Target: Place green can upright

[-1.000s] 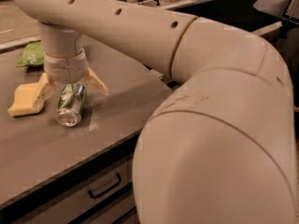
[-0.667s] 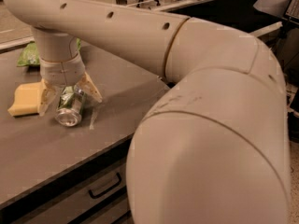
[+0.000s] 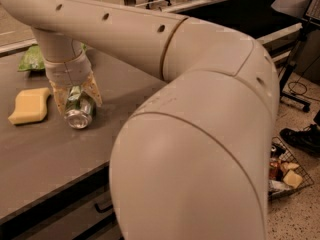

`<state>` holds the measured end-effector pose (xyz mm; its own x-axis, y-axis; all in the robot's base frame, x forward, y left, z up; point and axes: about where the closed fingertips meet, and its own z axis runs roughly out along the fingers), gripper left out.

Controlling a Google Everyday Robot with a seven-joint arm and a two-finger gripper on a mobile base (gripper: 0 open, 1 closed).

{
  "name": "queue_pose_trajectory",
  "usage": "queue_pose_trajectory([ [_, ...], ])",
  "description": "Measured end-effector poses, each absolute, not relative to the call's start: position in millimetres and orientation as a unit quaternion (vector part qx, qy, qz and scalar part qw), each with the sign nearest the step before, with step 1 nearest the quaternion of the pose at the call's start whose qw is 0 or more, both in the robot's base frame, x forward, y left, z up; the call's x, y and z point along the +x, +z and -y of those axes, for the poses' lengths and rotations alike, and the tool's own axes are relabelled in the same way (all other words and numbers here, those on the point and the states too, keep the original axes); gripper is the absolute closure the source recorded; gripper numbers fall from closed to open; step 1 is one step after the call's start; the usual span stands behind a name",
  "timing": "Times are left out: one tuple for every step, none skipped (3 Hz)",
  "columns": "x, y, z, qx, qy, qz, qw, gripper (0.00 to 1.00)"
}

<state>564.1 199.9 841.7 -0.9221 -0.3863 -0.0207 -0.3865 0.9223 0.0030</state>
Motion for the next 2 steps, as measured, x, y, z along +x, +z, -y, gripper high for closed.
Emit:
queue_pose_trajectory([
  [580, 850, -203, -0.206, -0.001, -0.978, 0.023, 0.63],
  [594, 867, -209, -0.254, 0.021, -0.966, 0.046, 0.8],
])
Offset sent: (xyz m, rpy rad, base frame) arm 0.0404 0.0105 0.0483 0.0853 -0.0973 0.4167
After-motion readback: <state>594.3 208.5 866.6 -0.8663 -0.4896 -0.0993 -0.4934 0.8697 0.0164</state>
